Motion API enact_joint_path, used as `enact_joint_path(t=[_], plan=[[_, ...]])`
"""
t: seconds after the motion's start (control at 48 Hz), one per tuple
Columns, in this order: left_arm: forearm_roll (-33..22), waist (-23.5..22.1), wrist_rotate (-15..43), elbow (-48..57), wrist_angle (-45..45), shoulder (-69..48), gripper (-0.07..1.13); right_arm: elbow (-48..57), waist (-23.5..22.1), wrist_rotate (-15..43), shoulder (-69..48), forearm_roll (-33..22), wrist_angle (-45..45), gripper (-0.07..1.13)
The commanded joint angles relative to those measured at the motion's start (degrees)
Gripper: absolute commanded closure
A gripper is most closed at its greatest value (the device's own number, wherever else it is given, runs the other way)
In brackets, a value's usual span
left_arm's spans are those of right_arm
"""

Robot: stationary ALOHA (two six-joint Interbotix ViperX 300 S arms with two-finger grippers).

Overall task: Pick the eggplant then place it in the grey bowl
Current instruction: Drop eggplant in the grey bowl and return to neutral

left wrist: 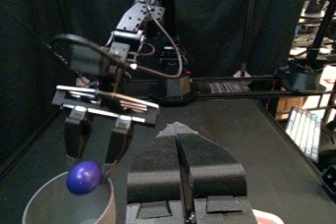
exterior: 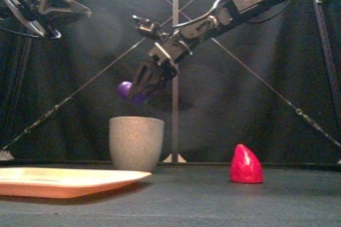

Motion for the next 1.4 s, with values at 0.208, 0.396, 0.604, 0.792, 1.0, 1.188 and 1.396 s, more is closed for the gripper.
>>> enact_joint_path(t=[0.208, 0.396, 0.604, 0.792, 1.0, 1.188, 1.396], plan=[[0.1, 0.2, 0.1, -0.6, -0.2, 0.2, 1.09, -1.8, -1.3, 0.1, -0.6, -1.1, 2.2, 0.04], [0.1, 0.3, 0.1, -0.5, -0.3, 0.2, 1.09, -1.8, -1.8, 0.3, -2.9, -3.3, 2.2, 0.03], [0.2, 0.4, 0.1, -0.5, -0.3, 0.2, 1.09, 3.0, -1.2, 1.4, -16.7, -2.6, 1.3, 0.03], [0.1, 0.6, 0.1, -0.4, -0.3, -0.1, 1.09, 13.0, 2.5, 1.6, -30.8, 2.0, -5.1, 0.03], [0.1, 1.0, 0.1, -0.1, -0.3, -0.5, 1.09, 28.5, 6.6, 1.5, -47.4, 9.3, -15.6, 0.03], [0.1, 1.4, 0.1, 0.3, -0.2, -0.9, 1.09, 41.8, 8.1, 1.5, -62.8, 11.3, -18.7, 0.03], [0.2, 1.5, 0.1, 0.4, -0.3, -0.9, 1.09, 51.1, 8.6, 1.6, -75.8, 12.0, -18.6, 0.03]])
